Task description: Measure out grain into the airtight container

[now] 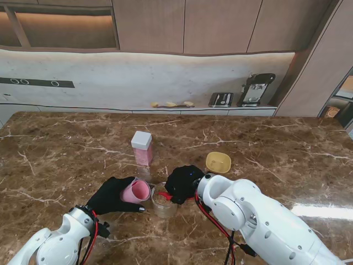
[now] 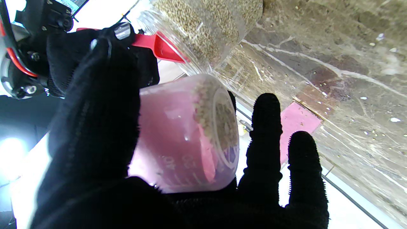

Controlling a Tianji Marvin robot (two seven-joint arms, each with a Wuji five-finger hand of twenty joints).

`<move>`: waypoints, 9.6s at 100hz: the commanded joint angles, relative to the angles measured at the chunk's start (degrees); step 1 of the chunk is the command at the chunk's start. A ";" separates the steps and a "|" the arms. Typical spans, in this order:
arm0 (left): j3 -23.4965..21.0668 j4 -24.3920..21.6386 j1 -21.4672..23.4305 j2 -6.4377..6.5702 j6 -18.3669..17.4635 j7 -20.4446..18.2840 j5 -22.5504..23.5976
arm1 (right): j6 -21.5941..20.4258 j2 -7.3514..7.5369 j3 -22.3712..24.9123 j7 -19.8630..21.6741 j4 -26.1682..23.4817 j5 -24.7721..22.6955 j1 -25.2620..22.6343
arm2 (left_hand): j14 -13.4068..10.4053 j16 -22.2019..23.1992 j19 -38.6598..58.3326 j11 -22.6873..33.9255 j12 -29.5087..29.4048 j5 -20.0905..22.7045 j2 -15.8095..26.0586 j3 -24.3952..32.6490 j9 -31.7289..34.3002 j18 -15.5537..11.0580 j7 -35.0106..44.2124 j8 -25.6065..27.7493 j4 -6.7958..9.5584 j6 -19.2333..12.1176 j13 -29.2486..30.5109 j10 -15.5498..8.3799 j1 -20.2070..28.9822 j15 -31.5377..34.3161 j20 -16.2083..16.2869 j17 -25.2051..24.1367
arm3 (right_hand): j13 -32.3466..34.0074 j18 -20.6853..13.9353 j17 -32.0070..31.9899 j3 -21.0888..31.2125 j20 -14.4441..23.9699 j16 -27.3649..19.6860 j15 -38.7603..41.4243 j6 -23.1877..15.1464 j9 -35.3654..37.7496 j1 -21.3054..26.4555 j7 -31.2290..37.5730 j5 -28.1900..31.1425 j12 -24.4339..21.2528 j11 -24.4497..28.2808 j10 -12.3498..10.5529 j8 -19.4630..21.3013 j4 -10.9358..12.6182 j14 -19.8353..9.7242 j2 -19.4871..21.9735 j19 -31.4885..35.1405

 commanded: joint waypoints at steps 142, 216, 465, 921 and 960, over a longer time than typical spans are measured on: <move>0.63 0.58 -0.08 -0.08 0.64 -0.26 0.05 | 12.59 -0.16 2.59 7.88 4.45 27.36 2.06 | -1.50 0.33 -0.82 3.28 0.96 12.56 14.32 18.53 6.90 0.57 10.45 -0.04 -1.52 -11.82 0.01 -3.28 13.02 0.28 -0.04 -1.39 | 1.89 0.47 2.70 6.02 -0.67 -0.01 3.42 -0.99 3.10 -1.48 2.52 2.67 0.09 2.61 -0.65 2.75 0.64 0.56 -0.77 11.05; 0.75 0.82 -0.62 -0.03 0.44 -0.48 -0.01 | 16.31 0.15 7.32 11.47 1.79 36.28 0.43 | -1.65 0.33 -0.87 3.20 1.04 12.43 14.37 18.46 6.82 0.57 10.46 0.02 -1.54 -11.92 -0.05 -3.35 13.06 0.21 0.00 -1.44 | 1.88 0.49 2.69 6.18 -0.90 -0.14 3.64 -0.85 3.11 -1.60 3.04 3.04 0.08 2.73 -0.77 3.10 0.76 0.55 -0.67 11.16; 2.99 -0.67 -2.13 0.25 2.09 -2.21 -0.50 | 4.89 -0.85 4.86 1.63 -9.31 14.82 -2.86 | -1.49 0.45 -0.90 4.03 0.57 12.42 14.48 19.05 7.06 0.62 10.34 -0.12 -1.71 -11.93 0.57 -3.14 12.30 0.45 0.22 -1.50 | 1.89 -0.56 2.83 6.81 -0.25 0.34 4.34 -1.74 3.14 -2.17 2.79 4.21 0.10 3.67 -1.24 3.61 0.64 -0.04 -0.86 12.02; 0.40 0.60 0.11 -0.34 0.89 0.55 -0.70 | 35.92 1.61 -10.42 13.04 -5.40 4.37 9.21 | -1.35 0.52 -0.97 4.32 0.45 12.50 14.28 19.81 7.15 0.55 10.39 -0.37 -1.91 -11.60 0.70 -2.87 11.95 0.54 0.33 -1.59 | 1.95 -1.99 2.95 4.76 0.61 0.90 4.00 -0.75 3.09 -0.87 2.51 3.58 -0.41 3.18 -1.61 3.16 2.90 -1.57 -0.61 11.88; 0.44 0.85 0.04 -0.36 0.81 0.64 -0.78 | 36.29 1.71 -13.49 12.60 -4.03 6.00 11.77 | -1.38 0.52 -1.00 4.30 0.44 12.50 14.30 19.89 7.07 0.54 10.36 -0.38 -1.96 -11.54 0.63 -2.93 11.87 0.52 0.31 -1.62 | 1.95 -2.23 2.95 4.72 0.67 1.07 4.01 -0.70 3.10 -0.88 2.58 3.61 -0.40 3.20 -1.56 3.11 2.96 -1.58 -0.59 11.88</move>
